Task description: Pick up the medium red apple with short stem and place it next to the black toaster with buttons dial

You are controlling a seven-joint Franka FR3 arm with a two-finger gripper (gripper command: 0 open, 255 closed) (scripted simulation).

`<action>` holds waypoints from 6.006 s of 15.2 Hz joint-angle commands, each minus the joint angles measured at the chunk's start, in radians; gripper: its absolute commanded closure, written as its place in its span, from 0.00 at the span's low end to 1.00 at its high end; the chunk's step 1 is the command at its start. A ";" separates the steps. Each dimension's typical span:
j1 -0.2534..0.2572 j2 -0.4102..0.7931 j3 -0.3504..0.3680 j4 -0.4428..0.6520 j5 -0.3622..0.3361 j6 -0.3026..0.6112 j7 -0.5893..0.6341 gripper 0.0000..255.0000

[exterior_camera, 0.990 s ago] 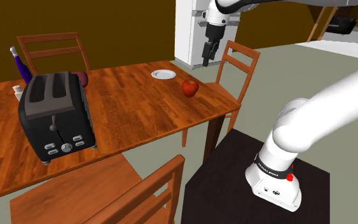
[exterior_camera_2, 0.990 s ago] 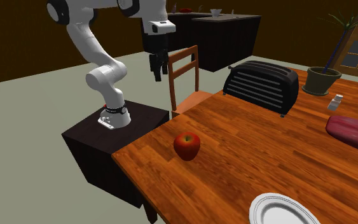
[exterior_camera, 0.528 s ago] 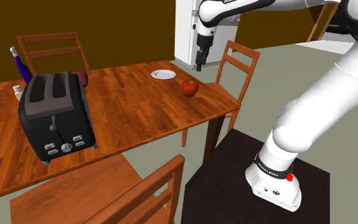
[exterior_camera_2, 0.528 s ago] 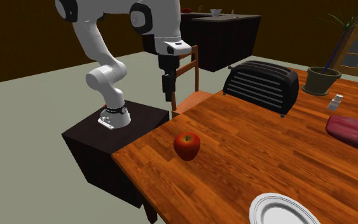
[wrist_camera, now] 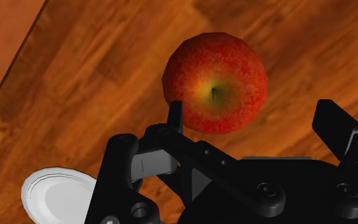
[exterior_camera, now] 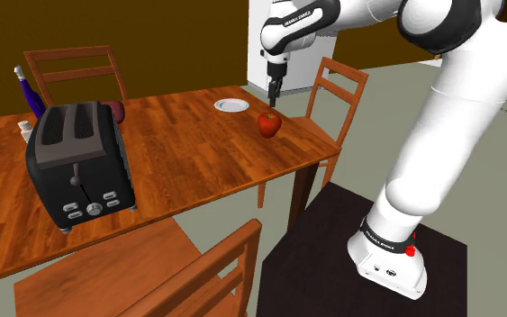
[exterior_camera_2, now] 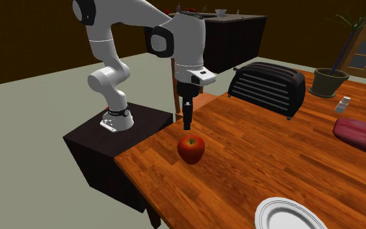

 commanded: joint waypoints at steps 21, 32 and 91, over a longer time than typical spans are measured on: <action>-0.016 0.113 -0.009 -0.002 0.025 0.106 -0.053 1.00; -0.014 0.090 -0.009 0.038 0.020 0.043 -0.052 1.00; 0.038 0.178 0.017 0.906 0.043 -0.745 -0.004 1.00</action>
